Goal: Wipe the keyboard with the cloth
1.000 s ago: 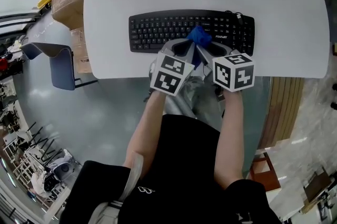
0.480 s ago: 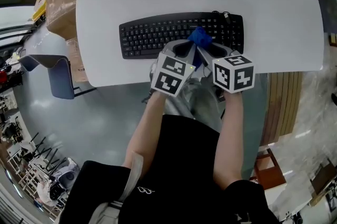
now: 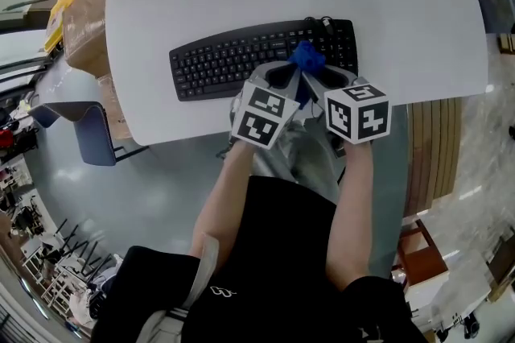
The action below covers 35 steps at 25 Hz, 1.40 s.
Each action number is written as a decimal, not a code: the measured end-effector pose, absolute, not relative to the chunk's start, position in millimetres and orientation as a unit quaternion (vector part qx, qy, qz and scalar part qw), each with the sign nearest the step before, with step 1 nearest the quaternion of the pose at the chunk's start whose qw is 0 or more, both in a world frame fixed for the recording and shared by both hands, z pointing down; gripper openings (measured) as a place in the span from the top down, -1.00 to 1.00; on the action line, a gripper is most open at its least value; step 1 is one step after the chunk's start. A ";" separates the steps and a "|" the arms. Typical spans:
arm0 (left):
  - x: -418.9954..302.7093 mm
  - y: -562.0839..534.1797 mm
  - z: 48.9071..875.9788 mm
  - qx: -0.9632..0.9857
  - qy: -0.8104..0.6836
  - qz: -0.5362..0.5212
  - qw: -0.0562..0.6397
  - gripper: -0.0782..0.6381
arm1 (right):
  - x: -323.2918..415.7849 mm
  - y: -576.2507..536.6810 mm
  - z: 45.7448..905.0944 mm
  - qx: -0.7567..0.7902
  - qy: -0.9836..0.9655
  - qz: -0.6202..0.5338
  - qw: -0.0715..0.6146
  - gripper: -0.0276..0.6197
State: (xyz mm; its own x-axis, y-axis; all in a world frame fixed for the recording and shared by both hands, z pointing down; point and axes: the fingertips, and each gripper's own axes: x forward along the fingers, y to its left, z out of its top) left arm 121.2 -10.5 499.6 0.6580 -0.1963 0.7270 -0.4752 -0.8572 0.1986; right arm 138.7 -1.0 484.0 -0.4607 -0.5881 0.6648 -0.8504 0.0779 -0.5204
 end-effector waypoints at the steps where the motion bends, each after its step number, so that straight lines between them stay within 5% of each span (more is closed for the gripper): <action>1: 123.7 -10.4 499.5 0.891 -0.185 0.368 0.188 0.79 | 141.2 -1.0 483.7 0.502 -0.718 0.460 0.141 0.64; 35: 224.0 26.0 485.4 0.915 -0.072 0.373 0.139 0.79 | 241.9 44.7 485.1 0.598 -0.629 0.496 -0.011 0.63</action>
State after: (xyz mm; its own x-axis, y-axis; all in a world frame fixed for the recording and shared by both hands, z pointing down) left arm 224.0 26.0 485.4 0.7120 -0.0287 0.7016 -0.2354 -0.9511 0.2001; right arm 241.9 44.7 485.1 -0.2837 -0.7634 0.5802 -0.7421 -0.2084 -0.6371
